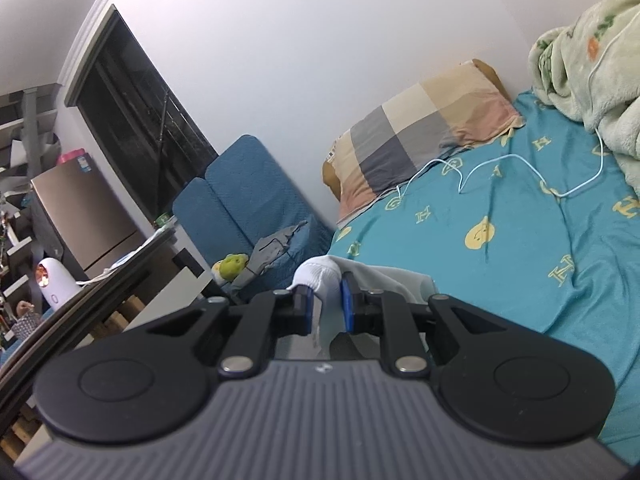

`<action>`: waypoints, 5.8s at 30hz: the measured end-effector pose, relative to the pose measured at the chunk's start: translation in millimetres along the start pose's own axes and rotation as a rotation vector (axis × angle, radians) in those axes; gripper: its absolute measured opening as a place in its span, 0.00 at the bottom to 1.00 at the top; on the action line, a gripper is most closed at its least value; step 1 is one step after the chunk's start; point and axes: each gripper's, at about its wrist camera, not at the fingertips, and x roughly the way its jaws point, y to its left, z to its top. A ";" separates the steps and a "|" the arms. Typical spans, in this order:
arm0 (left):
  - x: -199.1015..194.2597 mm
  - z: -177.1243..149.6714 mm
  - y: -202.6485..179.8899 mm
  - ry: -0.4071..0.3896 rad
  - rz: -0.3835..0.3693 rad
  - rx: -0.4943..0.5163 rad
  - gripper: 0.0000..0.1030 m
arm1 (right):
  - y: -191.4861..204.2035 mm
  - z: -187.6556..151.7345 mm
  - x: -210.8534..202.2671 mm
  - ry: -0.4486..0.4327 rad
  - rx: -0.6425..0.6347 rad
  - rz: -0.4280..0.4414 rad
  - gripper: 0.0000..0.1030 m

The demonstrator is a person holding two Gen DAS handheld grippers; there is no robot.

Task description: Fold clothes

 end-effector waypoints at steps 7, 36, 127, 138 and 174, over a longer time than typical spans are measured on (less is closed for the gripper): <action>-5.3 -8.7 23.6 0.244 -0.022 -0.058 0.74 | -0.7 -5.4 0.5 -0.033 -0.054 -0.090 0.16; -36.1 50.4 91.8 0.040 -0.115 -0.365 0.05 | -6.9 -30.0 11.0 0.017 -0.123 -0.292 0.04; 376.0 108.8 -19.0 0.335 -0.394 -0.127 0.90 | -156.9 57.0 291.1 0.290 -0.030 -0.175 0.79; 197.6 104.4 76.7 0.350 -0.362 -0.299 0.89 | -87.0 57.3 131.5 0.234 -0.073 -0.184 0.79; -225.2 168.1 -80.5 0.337 -0.421 0.115 0.95 | -83.7 27.9 11.9 0.264 -0.098 -0.330 0.79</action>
